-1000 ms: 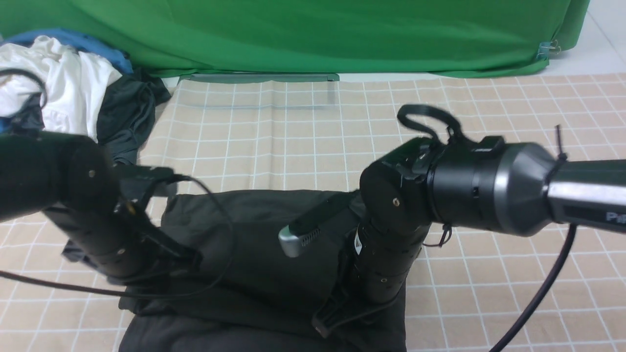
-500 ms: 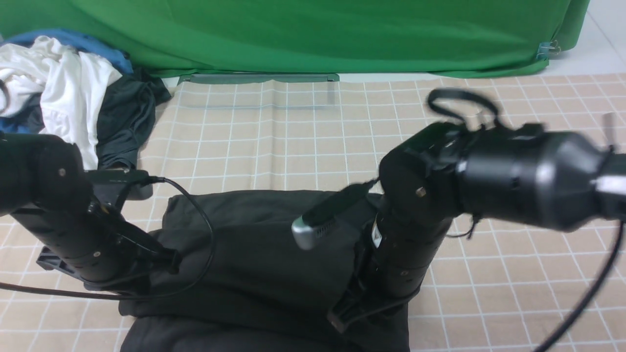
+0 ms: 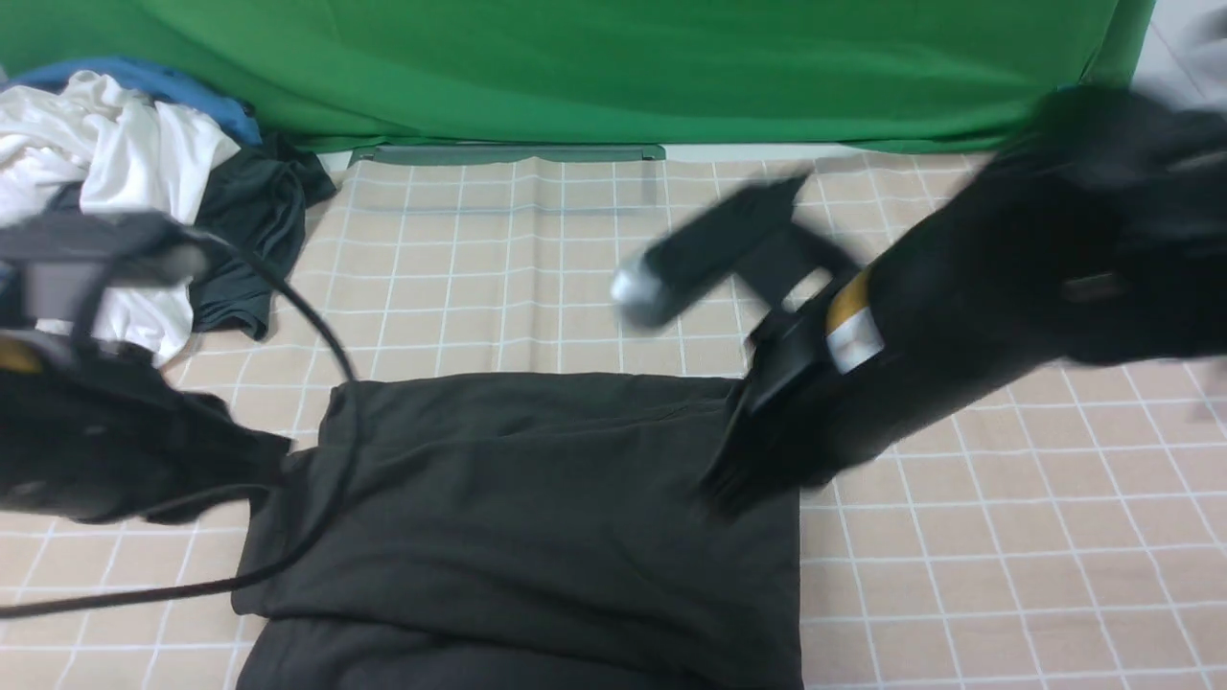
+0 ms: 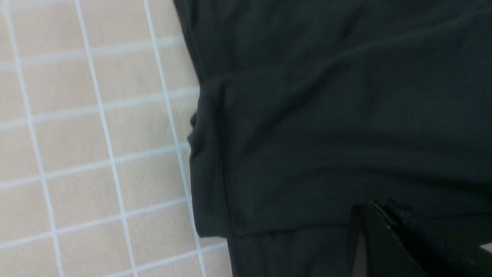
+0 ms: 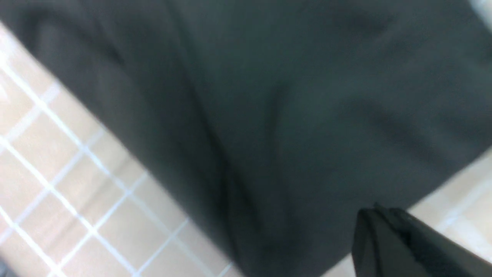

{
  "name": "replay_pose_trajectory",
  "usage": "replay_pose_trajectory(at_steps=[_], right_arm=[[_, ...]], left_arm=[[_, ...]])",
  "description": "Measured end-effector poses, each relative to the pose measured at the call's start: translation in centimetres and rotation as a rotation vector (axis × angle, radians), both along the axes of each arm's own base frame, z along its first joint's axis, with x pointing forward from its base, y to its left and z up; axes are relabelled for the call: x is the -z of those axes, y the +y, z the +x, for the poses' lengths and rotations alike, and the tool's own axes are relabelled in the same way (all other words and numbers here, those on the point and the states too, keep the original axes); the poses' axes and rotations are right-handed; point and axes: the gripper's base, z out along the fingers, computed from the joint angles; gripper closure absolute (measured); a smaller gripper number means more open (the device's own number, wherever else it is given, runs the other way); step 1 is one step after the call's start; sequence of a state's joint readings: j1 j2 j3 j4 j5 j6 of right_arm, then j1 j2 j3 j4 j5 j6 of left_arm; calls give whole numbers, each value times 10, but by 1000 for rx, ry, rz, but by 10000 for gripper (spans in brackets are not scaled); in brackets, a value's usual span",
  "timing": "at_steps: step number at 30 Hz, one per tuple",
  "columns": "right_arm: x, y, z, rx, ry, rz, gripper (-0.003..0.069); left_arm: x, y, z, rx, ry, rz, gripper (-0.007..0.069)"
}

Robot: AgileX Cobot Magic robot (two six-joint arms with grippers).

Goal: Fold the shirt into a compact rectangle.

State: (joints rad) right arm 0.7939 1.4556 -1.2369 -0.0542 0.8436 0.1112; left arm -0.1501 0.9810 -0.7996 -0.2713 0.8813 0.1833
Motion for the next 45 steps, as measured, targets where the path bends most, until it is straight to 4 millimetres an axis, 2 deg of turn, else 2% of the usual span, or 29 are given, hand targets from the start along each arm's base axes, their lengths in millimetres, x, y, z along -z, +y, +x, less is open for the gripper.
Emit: replay_pose_trajectory(at_steps=[3,6,9,10,11,13,14,15,17,24,30,34,45], right_arm=[[-40,-24,-16,34,-134,74,621],[-80,-57,-40,82,-291,153,621],[-98,-86,-61,136,-400,221,621],[-103,-103,-74,167,-458,259,621],[-101,-103,-73,171,-459,255,621],[-102,-136,-99,208,-581,309,621],[-101,-138,-101,207,-585,314,621],[-93,-156,-116,215,-646,341,621],[-81,-177,-135,226,-722,390,621],[-39,-221,-183,187,-949,568,621],[-21,-236,-199,192,-1009,634,621],[-20,-239,-202,197,-1022,652,621],[-18,-239,-201,198,-1016,654,562]], left_arm=[[-21,4,-24,1,-126,-18,606],[-40,8,-51,-7,-257,-44,606],[-50,11,-70,-19,-346,-69,606],[-54,12,-79,-20,-382,-77,606],[-54,12,-79,-20,-382,-77,606],[-58,14,-91,-21,-431,-82,606],[-58,14,-91,-21,-431,-82,606],[-59,15,-93,-22,-444,-83,606],[-61,15,-93,-25,-457,-85,606],[-64,15,-90,-37,-499,-96,606],[-66,15,-89,-46,-533,-104,606],[-65,15,-89,-47,-531,-105,606],[-67,16,-87,-54,-558,-110,606]])
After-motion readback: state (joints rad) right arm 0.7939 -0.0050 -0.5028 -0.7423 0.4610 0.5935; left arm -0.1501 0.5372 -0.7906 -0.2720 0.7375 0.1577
